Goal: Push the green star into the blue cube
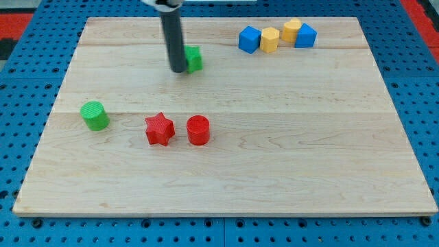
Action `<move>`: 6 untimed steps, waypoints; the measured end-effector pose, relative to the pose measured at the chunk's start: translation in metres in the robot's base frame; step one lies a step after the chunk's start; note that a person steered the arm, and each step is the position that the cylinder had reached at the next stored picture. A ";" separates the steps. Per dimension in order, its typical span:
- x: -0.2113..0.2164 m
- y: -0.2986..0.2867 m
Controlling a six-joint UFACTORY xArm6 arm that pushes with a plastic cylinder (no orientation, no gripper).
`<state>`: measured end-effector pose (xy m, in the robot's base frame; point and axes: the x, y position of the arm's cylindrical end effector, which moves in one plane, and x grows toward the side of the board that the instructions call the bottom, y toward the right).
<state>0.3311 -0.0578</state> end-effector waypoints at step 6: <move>-0.047 0.057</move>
